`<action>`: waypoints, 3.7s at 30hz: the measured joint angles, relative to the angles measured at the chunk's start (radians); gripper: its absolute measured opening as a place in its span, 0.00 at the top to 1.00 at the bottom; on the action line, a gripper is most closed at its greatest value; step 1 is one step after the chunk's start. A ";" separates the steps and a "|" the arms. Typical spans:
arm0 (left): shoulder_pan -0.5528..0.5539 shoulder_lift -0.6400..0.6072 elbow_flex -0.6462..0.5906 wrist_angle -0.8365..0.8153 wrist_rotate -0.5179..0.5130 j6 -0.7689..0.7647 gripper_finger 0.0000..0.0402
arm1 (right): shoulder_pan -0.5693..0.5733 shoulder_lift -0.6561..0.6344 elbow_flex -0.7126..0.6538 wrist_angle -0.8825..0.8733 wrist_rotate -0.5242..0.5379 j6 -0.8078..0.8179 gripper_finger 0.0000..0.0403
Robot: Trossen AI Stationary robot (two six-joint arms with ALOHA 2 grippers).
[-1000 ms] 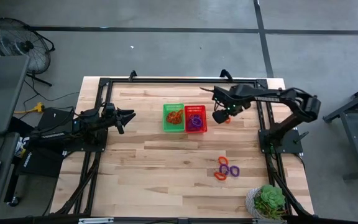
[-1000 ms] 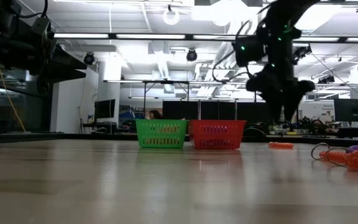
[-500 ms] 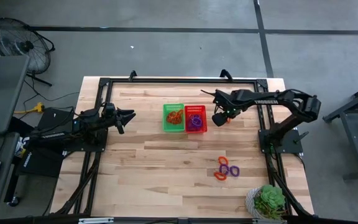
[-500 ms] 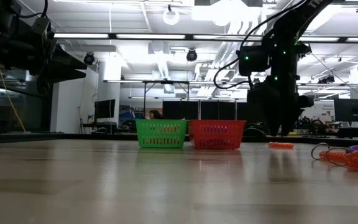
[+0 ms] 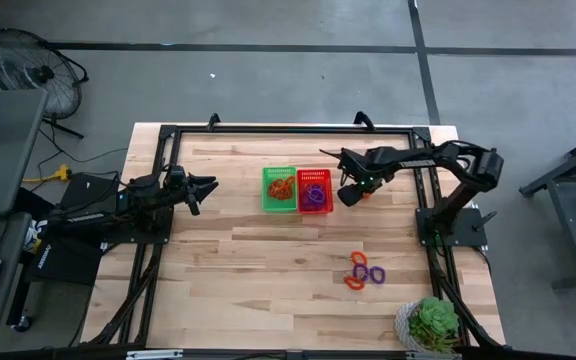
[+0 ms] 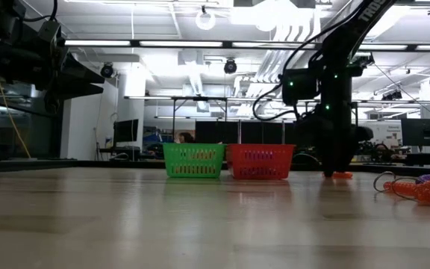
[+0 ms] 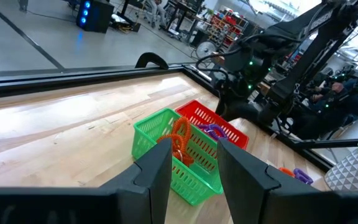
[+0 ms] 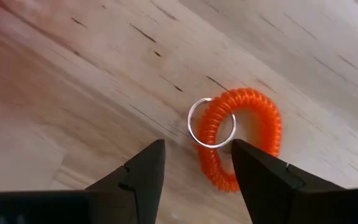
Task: Sort spring keychains
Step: Put the orange spring keychain into the green bin
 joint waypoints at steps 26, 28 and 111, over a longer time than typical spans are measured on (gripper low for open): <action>0.000 0.000 0.000 0.000 0.000 0.000 0.69 | -0.001 0.036 0.001 0.010 -0.049 0.021 0.84; 0.000 0.000 0.000 0.000 0.000 0.000 0.69 | 0.000 0.037 0.001 0.010 -0.049 0.021 0.86; 0.000 0.000 0.000 0.002 0.001 0.000 0.69 | 0.223 0.291 0.679 0.190 -0.164 -0.199 0.95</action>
